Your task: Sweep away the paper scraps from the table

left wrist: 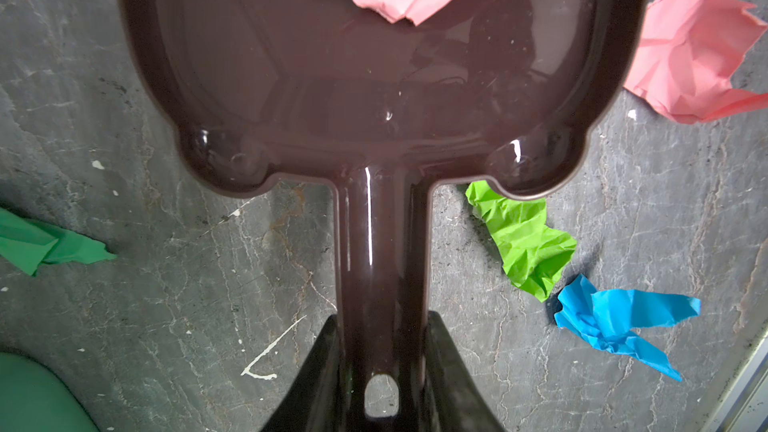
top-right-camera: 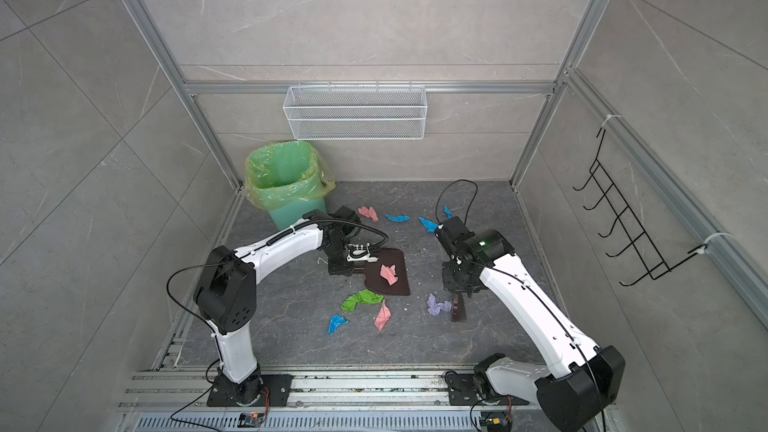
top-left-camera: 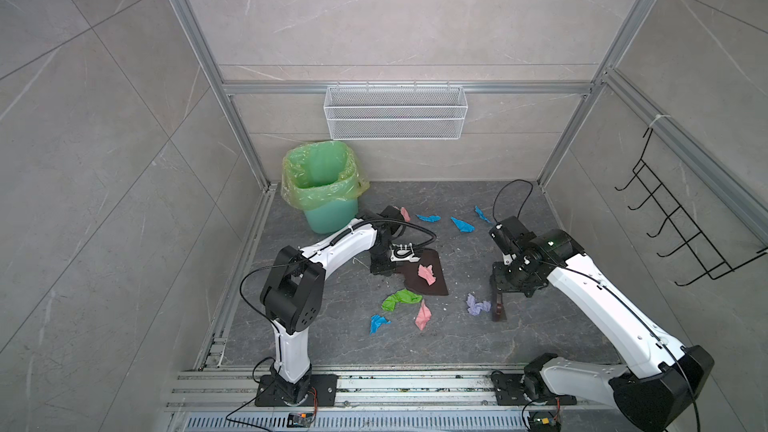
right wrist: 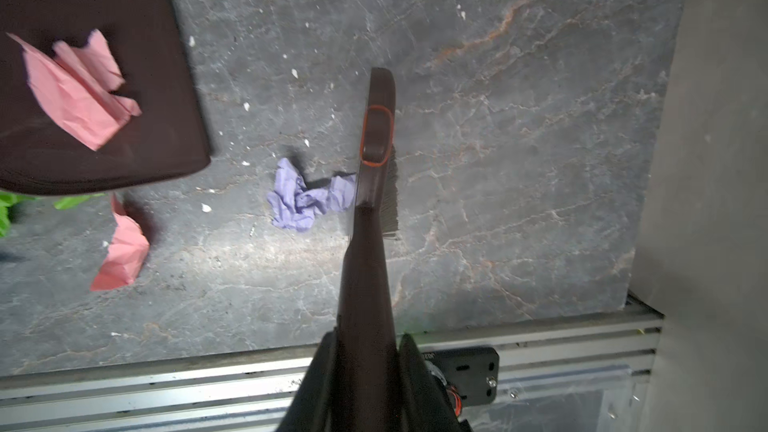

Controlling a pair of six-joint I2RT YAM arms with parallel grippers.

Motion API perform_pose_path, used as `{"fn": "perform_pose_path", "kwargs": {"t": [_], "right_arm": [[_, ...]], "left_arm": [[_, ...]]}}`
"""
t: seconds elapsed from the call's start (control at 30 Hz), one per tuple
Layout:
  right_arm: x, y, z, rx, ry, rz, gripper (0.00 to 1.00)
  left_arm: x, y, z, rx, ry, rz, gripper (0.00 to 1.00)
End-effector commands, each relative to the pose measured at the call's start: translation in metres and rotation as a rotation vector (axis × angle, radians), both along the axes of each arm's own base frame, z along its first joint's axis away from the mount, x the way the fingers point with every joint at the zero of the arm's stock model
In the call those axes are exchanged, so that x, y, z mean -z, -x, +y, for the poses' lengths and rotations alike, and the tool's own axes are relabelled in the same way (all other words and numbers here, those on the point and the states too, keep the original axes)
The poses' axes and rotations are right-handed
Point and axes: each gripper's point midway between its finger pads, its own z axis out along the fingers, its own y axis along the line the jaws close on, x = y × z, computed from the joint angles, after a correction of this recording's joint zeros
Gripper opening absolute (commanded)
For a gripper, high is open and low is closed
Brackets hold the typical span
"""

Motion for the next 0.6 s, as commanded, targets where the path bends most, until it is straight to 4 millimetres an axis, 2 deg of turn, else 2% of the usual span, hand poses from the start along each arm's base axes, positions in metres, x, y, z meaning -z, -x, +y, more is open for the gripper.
{"fn": "perform_pose_path", "kwargs": {"t": [0.0, 0.37, 0.47, 0.57], "right_arm": [[0.017, -0.011, 0.035, -0.024, -0.157, 0.023, 0.0], [0.023, -0.035, 0.053, -0.052, -0.2, -0.015, 0.0], [0.01, -0.047, 0.057, -0.063, -0.216, -0.076, 0.0], [-0.012, -0.055, 0.049, -0.056, -0.189, -0.159, 0.0]], "left_arm": [[0.003, 0.006, 0.004, 0.031, -0.033, 0.003, 0.0], [0.007, 0.016, 0.007, 0.051, -0.083, 0.009, 0.0], [0.008, 0.016, 0.006, 0.052, -0.089, 0.011, 0.0], [0.008, 0.014, 0.006, 0.047, -0.098, 0.009, 0.0]]}}
